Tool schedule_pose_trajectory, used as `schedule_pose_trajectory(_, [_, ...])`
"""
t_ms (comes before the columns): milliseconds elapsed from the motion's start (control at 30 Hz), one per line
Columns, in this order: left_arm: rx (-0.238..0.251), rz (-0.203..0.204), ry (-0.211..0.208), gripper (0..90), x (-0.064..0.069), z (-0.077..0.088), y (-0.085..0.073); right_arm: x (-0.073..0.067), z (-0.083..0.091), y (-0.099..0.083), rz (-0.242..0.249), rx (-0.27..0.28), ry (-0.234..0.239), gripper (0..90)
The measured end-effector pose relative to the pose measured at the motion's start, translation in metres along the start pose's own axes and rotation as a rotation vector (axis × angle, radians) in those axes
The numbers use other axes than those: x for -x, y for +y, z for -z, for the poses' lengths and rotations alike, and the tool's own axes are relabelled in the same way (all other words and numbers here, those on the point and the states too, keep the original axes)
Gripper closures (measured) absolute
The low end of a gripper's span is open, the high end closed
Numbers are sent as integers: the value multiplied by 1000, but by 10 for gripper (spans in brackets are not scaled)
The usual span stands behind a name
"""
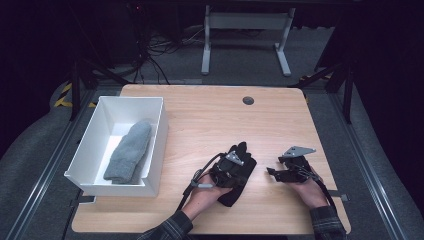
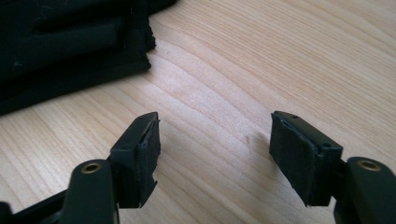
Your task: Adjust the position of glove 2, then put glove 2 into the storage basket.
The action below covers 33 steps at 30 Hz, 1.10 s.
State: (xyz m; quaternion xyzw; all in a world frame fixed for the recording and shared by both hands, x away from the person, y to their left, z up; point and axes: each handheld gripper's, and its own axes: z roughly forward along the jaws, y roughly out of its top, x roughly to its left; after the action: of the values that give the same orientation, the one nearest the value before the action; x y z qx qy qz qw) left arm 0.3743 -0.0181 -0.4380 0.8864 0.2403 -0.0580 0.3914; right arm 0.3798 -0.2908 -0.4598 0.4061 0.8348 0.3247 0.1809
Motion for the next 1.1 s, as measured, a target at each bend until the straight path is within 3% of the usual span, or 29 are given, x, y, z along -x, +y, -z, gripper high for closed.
schedule_pose_trajectory(167, [27, 4, 88, 673, -10, 18, -1, 0, -1, -3, -7, 21, 4, 313])
schedule_pose_trajectory(300, [1, 31, 125, 507, -21, 22, -4, 0, -2, -5, -7, 39, 0, 278])
schedule_pose_trajectory(467, [5, 58, 159, 319, -32, 21, -6, 2, -3, -7, -5, 54, -4, 244])
schedule_pose_trajectory(700, [30, 95, 159, 241, -40, 17, -7, 2, -3, -10, -10, 76, -5, 233])
schedule_pose_trajectory(967, [4, 105, 195, 182, -39, 1, -7, 1, -3, -10, -10, 78, -5, 229])
schedule_pose_trajectory(1100, [-8, 102, 188, 190, -38, -4, -9, 1, -4, -9, -9, 79, -4, 229])
